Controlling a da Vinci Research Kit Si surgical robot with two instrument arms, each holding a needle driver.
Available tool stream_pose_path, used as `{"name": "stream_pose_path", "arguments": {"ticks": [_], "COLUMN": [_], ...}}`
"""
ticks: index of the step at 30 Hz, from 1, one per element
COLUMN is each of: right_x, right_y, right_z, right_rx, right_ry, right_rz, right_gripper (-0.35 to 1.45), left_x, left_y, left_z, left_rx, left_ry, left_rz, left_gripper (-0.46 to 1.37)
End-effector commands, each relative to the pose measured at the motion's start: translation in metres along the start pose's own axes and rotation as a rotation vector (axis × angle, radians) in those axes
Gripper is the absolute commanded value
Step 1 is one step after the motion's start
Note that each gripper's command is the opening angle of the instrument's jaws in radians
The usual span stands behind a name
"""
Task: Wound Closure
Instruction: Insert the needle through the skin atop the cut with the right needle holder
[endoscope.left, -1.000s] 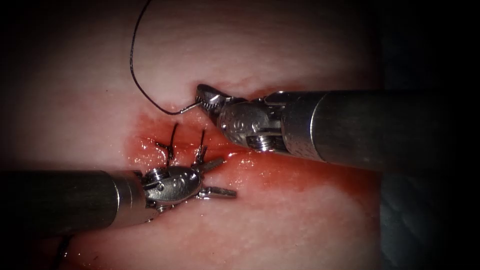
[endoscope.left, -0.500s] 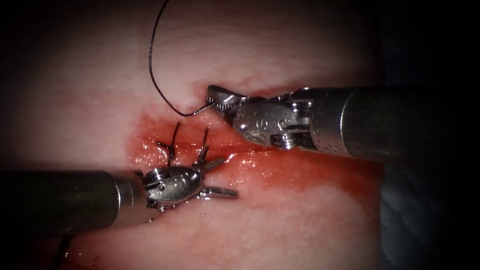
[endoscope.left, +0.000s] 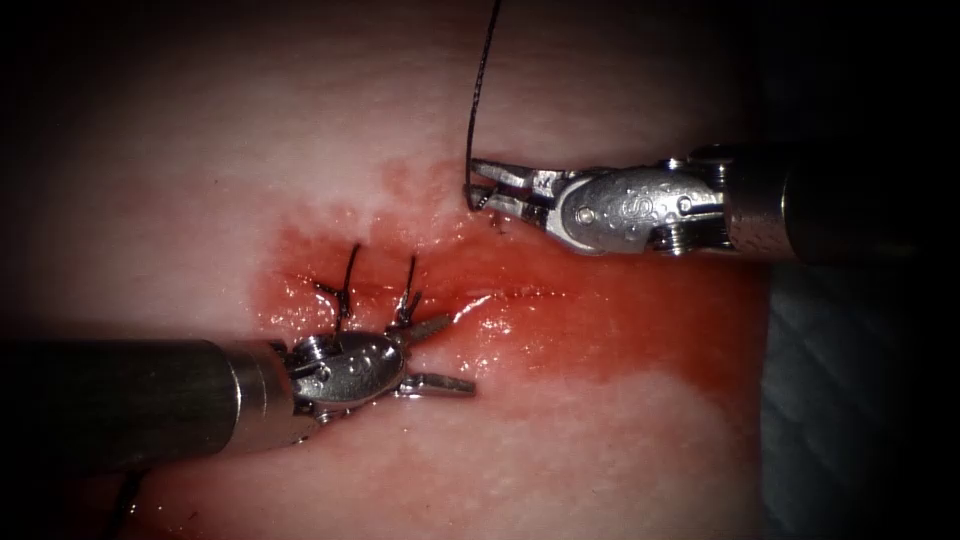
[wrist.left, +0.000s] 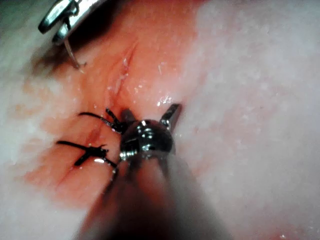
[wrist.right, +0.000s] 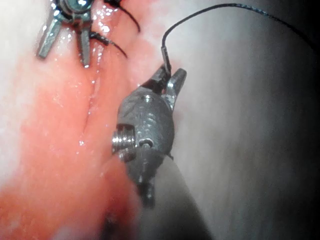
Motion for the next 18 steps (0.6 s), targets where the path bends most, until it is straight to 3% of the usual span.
{"name": "stream_pose_path", "arguments": {"ticks": [1, 11, 18], "right_x": [-0.0001, 0.0005, -0.0002], "right_y": [0.0001, 0.0023, 0.0027], "right_z": [0.0, 0.0011, 0.0031], "right_rx": [-0.008, -0.001, 0.032], "right_ry": [0.007, 0.04, 0.111], "right_rz": [0.017, 0.171, 0.287], "right_gripper": [-0.35, -0.35, -0.35], "left_x": [0.0, 0.0, 0.0], "left_y": [0.0, 0.0, 0.0], "left_z": [0.0, 0.0, 0.0], "left_rx": [0.005, 0.005, 0.005], "left_ry": [0.0, 0.0, 0.0], "left_rz": [0.0, 0.0, 0.0], "left_gripper": [0.69, 0.69, 0.69]}}
